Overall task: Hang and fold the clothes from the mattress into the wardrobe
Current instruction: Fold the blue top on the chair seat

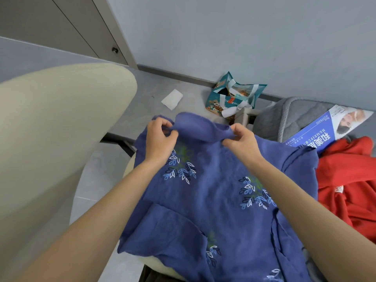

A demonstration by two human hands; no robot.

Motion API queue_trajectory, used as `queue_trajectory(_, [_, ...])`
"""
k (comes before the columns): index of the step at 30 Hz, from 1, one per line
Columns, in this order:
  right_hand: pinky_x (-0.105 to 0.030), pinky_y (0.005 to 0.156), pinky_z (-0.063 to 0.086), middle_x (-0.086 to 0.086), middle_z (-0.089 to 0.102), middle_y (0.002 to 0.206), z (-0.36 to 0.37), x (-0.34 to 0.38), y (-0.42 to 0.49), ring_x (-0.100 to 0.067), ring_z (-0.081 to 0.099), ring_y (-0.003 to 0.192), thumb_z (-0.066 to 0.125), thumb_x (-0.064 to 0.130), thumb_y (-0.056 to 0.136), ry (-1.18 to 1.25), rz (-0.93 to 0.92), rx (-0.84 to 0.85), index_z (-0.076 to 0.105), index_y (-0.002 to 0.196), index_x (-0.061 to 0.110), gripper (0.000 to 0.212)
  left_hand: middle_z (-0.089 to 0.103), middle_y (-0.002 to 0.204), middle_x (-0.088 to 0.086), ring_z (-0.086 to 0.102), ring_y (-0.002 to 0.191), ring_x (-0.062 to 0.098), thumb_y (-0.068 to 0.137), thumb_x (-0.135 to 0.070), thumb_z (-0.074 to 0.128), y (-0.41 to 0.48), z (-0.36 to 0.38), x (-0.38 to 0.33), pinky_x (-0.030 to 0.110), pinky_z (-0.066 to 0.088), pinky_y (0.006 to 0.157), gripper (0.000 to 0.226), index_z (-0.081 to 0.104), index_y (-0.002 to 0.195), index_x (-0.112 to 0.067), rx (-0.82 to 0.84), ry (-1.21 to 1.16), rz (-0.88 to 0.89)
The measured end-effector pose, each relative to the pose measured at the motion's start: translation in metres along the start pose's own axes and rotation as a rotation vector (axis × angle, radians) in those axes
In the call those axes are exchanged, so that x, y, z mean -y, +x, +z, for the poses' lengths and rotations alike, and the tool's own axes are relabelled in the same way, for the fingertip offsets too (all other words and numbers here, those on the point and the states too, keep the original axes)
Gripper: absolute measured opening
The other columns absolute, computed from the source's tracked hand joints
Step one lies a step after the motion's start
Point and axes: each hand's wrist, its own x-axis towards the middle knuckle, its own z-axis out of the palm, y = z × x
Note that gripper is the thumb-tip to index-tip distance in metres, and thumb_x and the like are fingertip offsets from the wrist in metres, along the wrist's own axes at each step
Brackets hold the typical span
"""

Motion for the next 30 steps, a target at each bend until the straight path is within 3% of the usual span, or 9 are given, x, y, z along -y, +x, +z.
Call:
queue_trajectory(3, [-0.018, 0.07, 0.044, 0.004, 0.058, 0.077, 0.0, -0.028, -0.032, -0.009, 0.051, 0.075, 0.057, -0.008, 0.072, -0.347, -0.093, 0.082, 0.055, 0.074, 0.019, 0.028, 0.056, 0.097, 0.013, 0.053, 0.071, 0.012, 0.074, 0.001, 0.064, -0.049, -0.007, 0.032, 0.015, 0.037, 0.067, 0.02, 0.054, 0.076, -0.017, 0.036, 0.155, -0.057])
queue_trajectory(7, [-0.037, 0.073, 0.046, 0.003, 0.05, 0.091, 0.004, -0.053, -0.063, -0.016, 0.049, 0.085, 0.05, -0.007, 0.077, -0.622, -0.078, 0.186, 0.068, 0.07, 0.019, 0.033, 0.06, 0.107, 0.009, 0.052, 0.072, 0.01, 0.082, 0.001, 0.053, -0.1, -0.014, 0.066, 0.02, 0.034, 0.059, 0.025, 0.061, 0.076, -0.022, 0.054, 0.308, -0.304])
queue_trajectory(10, [-0.031, 0.073, 0.041, 0.004, 0.057, 0.093, 0.009, -0.049, -0.066, -0.015, 0.051, 0.086, 0.046, -0.001, 0.083, -0.465, 0.034, 0.006, 0.067, 0.078, 0.018, 0.029, 0.057, 0.102, 0.003, 0.054, 0.09, 0.02, 0.092, -0.011, 0.05, -0.099, -0.014, 0.052, 0.021, 0.032, 0.07, 0.009, 0.053, 0.101, -0.012, -0.108, 0.147, -0.413])
queue_trajectory(12, [-0.031, 0.07, 0.039, 0.002, 0.058, 0.087, 0.013, -0.045, -0.064, -0.02, 0.054, 0.081, 0.05, 0.011, 0.087, -0.28, 0.192, -0.071, 0.053, 0.092, 0.014, 0.007, 0.057, 0.099, -0.003, 0.055, 0.094, 0.02, 0.093, -0.033, 0.054, -0.084, -0.007, 0.04, 0.028, 0.036, 0.074, 0.03, 0.046, 0.111, -0.011, -0.115, -0.001, -0.553])
queue_trajectory(14, [-0.033, 0.071, 0.041, 0.004, 0.054, 0.083, 0.017, -0.043, -0.061, -0.022, 0.054, 0.08, 0.061, 0.019, 0.086, -0.126, 0.313, -0.07, 0.039, 0.098, 0.012, 0.026, 0.06, 0.11, 0.0, 0.057, 0.094, 0.021, 0.084, -0.048, 0.061, -0.066, 0.001, 0.033, 0.035, 0.048, 0.08, 0.056, 0.044, 0.119, -0.008, -0.084, -0.149, -0.706])
queue_trajectory(16, [-0.033, 0.071, 0.04, 0.006, 0.053, 0.081, 0.021, -0.041, -0.061, -0.017, 0.054, 0.078, 0.068, 0.019, 0.084, -0.107, 0.328, -0.022, 0.032, 0.103, 0.014, 0.041, 0.059, 0.107, 0.003, 0.058, 0.092, 0.022, 0.08, -0.038, 0.069, -0.055, 0.009, 0.03, 0.038, 0.052, 0.083, 0.059, 0.041, 0.121, -0.007, -0.04, -0.172, -0.792])
queue_trajectory(20, [-0.032, 0.056, 0.035, 0.001, 0.05, 0.07, 0.023, -0.047, -0.068, -0.02, 0.049, 0.067, 0.061, 0.005, 0.083, -0.245, 0.21, -0.019, 0.029, 0.104, 0.016, 0.04, 0.054, 0.088, -0.001, 0.056, 0.087, 0.02, 0.082, -0.003, 0.056, -0.062, 0.012, 0.034, 0.024, 0.039, 0.057, 0.032, 0.046, 0.113, -0.006, 0.003, -0.035, -0.595])
queue_trajectory(26, [-0.034, 0.06, 0.031, -0.002, 0.042, 0.094, 0.015, -0.056, -0.081, -0.027, 0.044, 0.078, 0.064, 0.008, 0.08, -0.59, 0.045, -0.005, 0.034, 0.093, 0.014, 0.033, 0.055, 0.111, 0.0, 0.057, 0.089, 0.016, 0.082, 0.009, 0.056, -0.107, -0.01, 0.06, 0.023, 0.042, 0.076, 0.039, 0.049, 0.115, -0.01, -0.171, -0.115, -0.481])
queue_trajectory(30, [-0.033, 0.066, 0.041, 0.002, 0.044, 0.109, 0.028, -0.041, -0.081, -0.021, 0.047, 0.102, 0.06, 0.017, 0.087, -0.719, -0.259, 0.197, 0.053, 0.111, 0.02, 0.025, 0.055, 0.111, 0.004, 0.055, 0.094, 0.019, 0.087, 0.002, 0.057, -0.133, -0.014, 0.066, 0.027, 0.044, 0.079, 0.028, 0.052, 0.112, -0.01, -0.263, -0.118, -0.419])
